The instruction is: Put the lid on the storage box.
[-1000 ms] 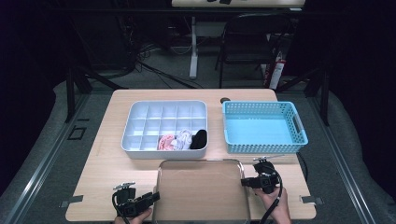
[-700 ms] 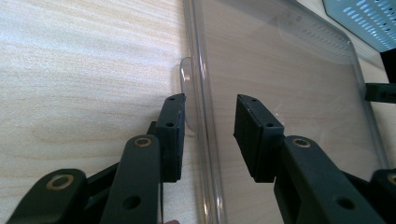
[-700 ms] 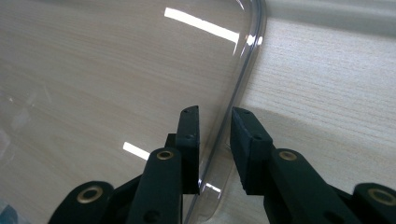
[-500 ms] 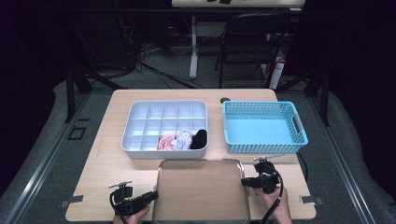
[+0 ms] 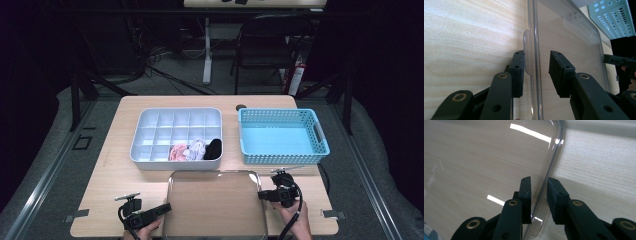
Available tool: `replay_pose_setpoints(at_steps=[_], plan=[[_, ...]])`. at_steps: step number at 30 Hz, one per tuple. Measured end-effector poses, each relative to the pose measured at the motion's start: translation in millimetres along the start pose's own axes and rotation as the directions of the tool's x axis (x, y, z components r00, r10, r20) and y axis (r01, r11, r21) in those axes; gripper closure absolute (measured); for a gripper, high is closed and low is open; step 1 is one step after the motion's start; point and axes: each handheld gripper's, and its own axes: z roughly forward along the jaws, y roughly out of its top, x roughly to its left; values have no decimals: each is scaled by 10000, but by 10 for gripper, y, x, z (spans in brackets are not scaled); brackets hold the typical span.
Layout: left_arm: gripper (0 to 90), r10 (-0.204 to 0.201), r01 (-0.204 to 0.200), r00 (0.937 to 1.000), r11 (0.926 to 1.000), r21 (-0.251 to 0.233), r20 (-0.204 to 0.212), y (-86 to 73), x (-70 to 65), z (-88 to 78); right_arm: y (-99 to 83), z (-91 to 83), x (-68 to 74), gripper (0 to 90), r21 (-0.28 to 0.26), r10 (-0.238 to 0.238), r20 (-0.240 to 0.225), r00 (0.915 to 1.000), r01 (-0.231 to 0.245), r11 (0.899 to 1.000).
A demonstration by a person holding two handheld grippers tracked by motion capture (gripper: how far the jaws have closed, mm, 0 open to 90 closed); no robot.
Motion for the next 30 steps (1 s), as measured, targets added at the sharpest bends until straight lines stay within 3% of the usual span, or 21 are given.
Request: replay_pose_setpoints(at_steps=[7,11,15,30], plan=[[668,848,-844,9963,9961,238,-142,-5,-12,-12,6,-4,-14,746,54,56,-67,10000,-55,10000],[678,965,-964,9952,9953,54,-170,-41,-20,-25,9,-1,-35,747,51,140,-219,9997,-139,9999],[685,1357,-1360,9906,9906,-148,-153,-54,-30,-50,13,-5,-40,744,132,88,-267,9996,-85,9999],[697,1938,-1930,9810,9785,-728,49,-46,-75,-112,22,-3,-111,661,362,237,-872,9959,-206,9991]])
